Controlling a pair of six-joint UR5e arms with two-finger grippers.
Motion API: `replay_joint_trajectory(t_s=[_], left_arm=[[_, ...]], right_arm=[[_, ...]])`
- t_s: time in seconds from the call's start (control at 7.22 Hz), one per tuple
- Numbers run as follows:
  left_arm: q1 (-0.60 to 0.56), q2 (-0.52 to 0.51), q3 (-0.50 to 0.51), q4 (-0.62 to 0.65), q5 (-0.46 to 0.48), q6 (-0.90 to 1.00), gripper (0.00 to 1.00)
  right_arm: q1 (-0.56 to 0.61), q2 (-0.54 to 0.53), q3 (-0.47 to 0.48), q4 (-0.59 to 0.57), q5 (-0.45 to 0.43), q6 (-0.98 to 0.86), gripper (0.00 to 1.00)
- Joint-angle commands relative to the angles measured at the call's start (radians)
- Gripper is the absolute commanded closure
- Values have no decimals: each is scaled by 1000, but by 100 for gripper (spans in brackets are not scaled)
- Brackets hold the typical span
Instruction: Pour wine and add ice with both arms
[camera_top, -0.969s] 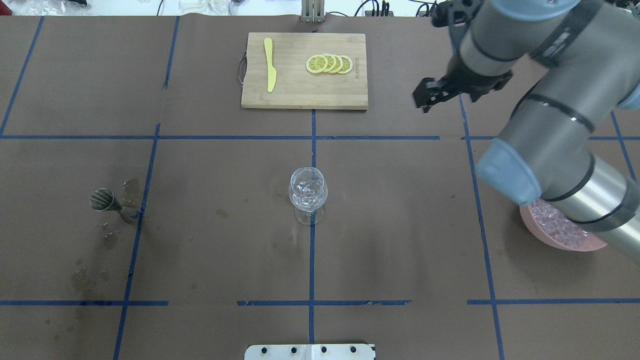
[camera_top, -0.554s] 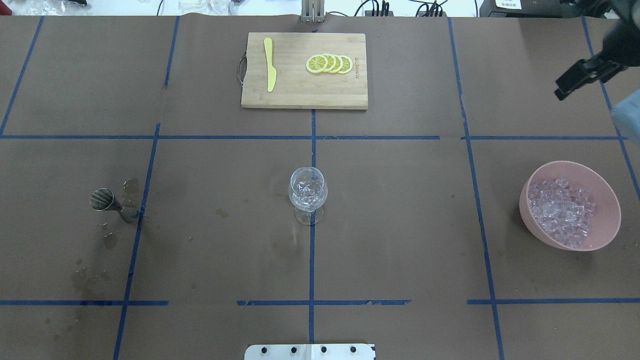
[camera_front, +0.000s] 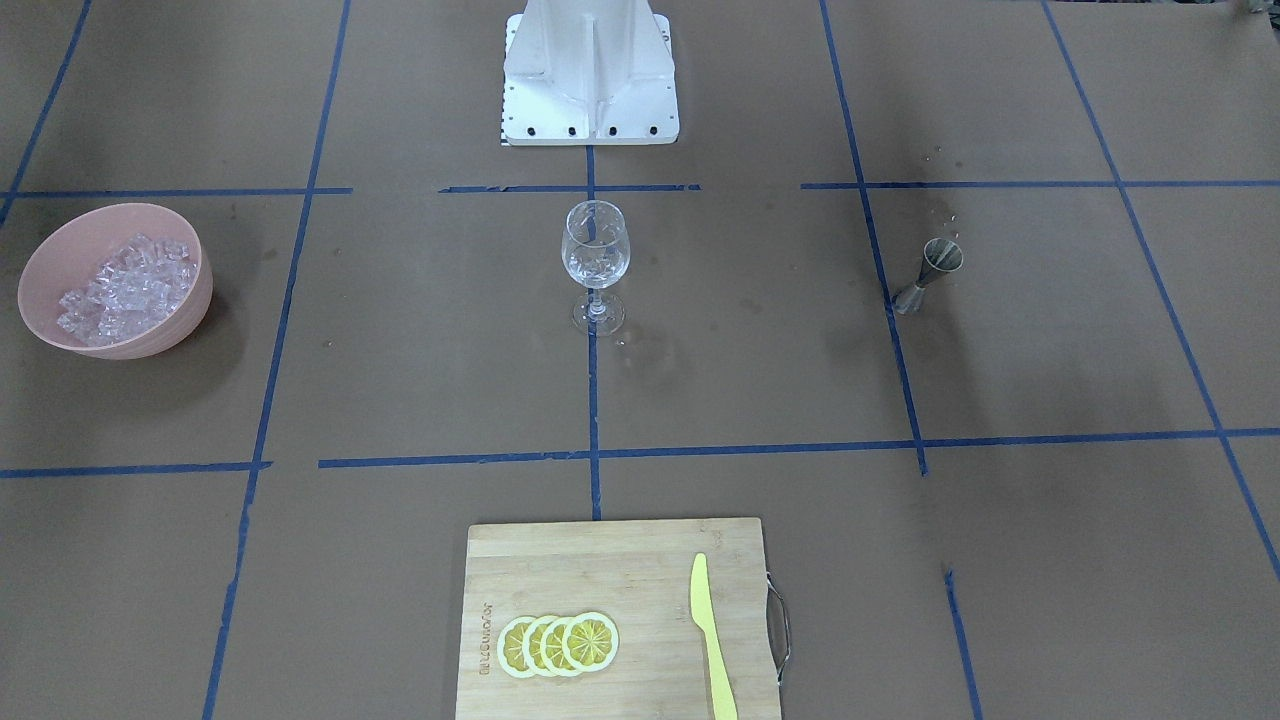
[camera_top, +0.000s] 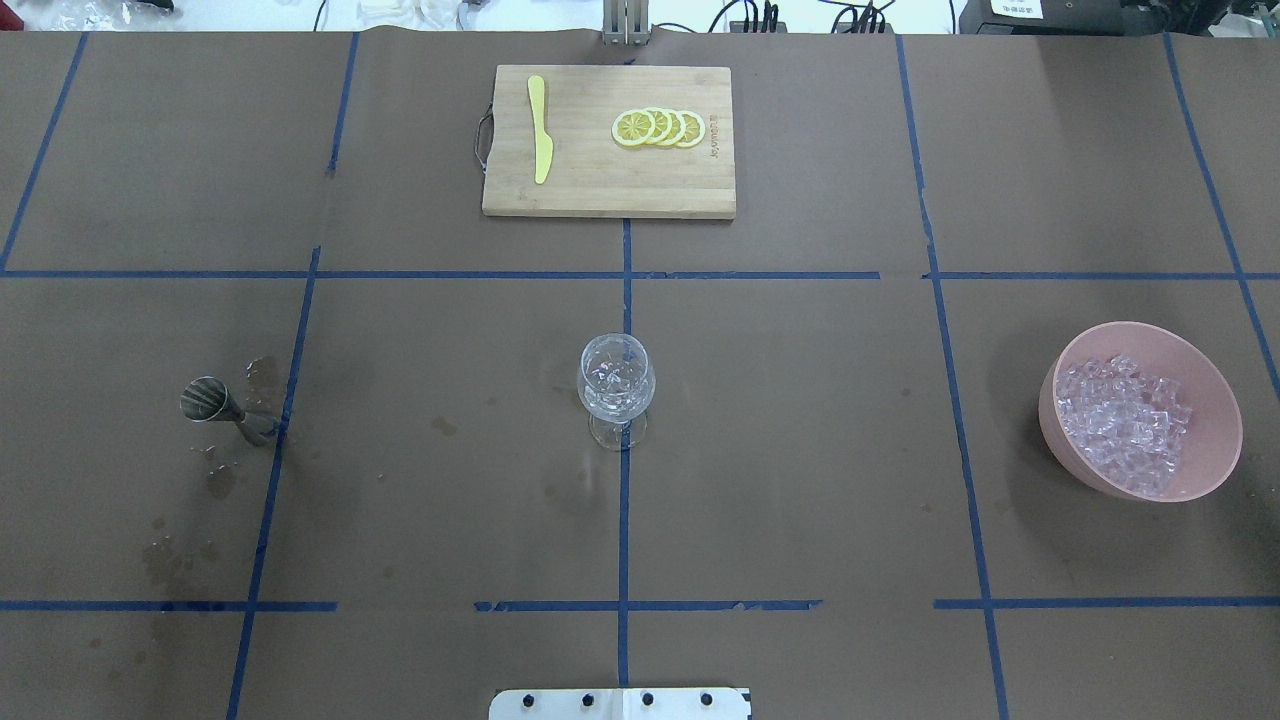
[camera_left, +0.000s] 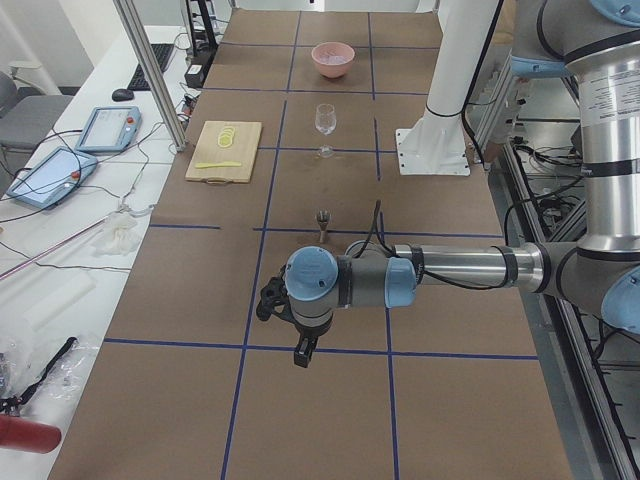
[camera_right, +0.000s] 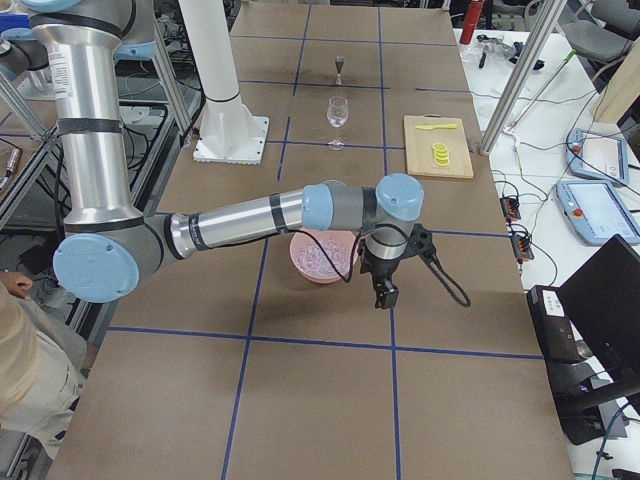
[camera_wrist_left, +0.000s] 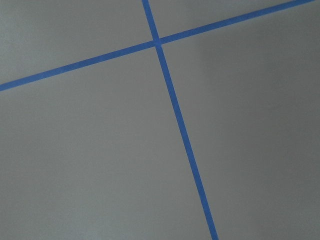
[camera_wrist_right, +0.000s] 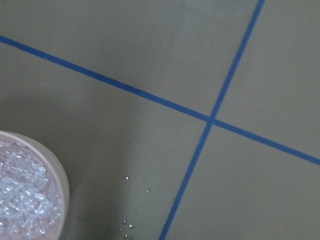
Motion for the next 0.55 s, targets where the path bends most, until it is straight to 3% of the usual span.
replay_joint_trajectory(t_s=[0.0,0.42], left_arm=[[-4,1,-5,-4,0,10,0],[-8,1,-14,-9,0,10,0]], right_arm=[[60,-172,-36,114,2,-9,0],[60,-215,-33,185,7,20,0]])
